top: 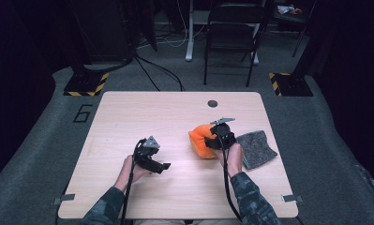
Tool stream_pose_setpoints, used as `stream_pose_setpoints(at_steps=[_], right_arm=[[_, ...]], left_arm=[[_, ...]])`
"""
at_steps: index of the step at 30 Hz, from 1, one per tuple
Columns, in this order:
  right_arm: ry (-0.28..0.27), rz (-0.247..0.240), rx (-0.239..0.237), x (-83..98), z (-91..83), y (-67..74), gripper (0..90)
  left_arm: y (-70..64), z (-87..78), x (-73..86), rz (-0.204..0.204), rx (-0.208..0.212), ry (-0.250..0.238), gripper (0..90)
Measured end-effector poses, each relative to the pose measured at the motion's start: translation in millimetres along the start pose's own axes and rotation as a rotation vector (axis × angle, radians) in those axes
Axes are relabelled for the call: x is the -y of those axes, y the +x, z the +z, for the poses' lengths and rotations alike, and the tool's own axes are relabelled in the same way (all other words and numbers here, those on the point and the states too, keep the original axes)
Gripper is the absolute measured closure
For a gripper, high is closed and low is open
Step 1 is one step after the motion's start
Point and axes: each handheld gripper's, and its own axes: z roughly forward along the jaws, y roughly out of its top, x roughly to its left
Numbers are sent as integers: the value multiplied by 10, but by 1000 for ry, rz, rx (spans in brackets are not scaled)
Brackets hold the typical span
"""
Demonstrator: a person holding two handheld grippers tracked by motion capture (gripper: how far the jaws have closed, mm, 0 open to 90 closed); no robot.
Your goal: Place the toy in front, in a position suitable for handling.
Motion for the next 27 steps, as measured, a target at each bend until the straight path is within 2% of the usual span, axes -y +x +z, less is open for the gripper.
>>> stream_pose_setpoints(at_steps=[2, 5, 6, 7, 9, 10, 12, 13, 14, 16, 17, 19, 22, 25, 27], right_arm=[[-14, 0, -10, -15, -33, -17, 327], [-47, -31, -43, -55, -122, -72, 268], [-39, -60, -38, -76, -134, -93, 227], [-23, -94, -73, -106, -136, -135, 208], [-27, -121, -64, -137, -150, -181, 182], [-22, -143, -79, -159, -149, -211, 176], [-22, -155, -99, -192, -129, -273, 152], [-14, -177, -135, -206, -110, -308, 150], [-11, -191, -148, -217, -92, -333, 150], [23, -231, -185, -240, -32, -382, 166], [26, -241, -188, -247, -5, -405, 175], [36, -255, -250, -253, 48, -449, 212], [55, -272, -286, -244, 109, -482, 264], [74, -292, -280, -210, 153, -488, 395], [77, -324, -278, -159, 169, -467, 496]], left_arm=[[-1, -3, 1, 2, 3, -2, 128], [0, -1, 1, -2, 0, 0, 128], [-1, 4, 3, -4, 3, -1, 128], [0, 5, 2, -2, 4, -1, 128], [-7, 8, -1, 1, -3, -3, 128], [-7, 7, -3, 3, 1, -2, 128], [-6, 9, -3, 1, 3, 3, 128], [-5, 8, -4, 1, 6, 6, 128], [-5, 10, -3, 1, 5, 5, 128], [-7, 14, -2, 1, -1, 4, 128], [-2, 13, -3, 3, 8, 7, 128], [-5, 15, -1, 5, 6, 8, 129], [-8, 14, 0, 3, 7, 8, 129], [-8, 16, 2, 3, 5, 9, 130], [-10, 21, 2, 4, 11, 8, 130]])
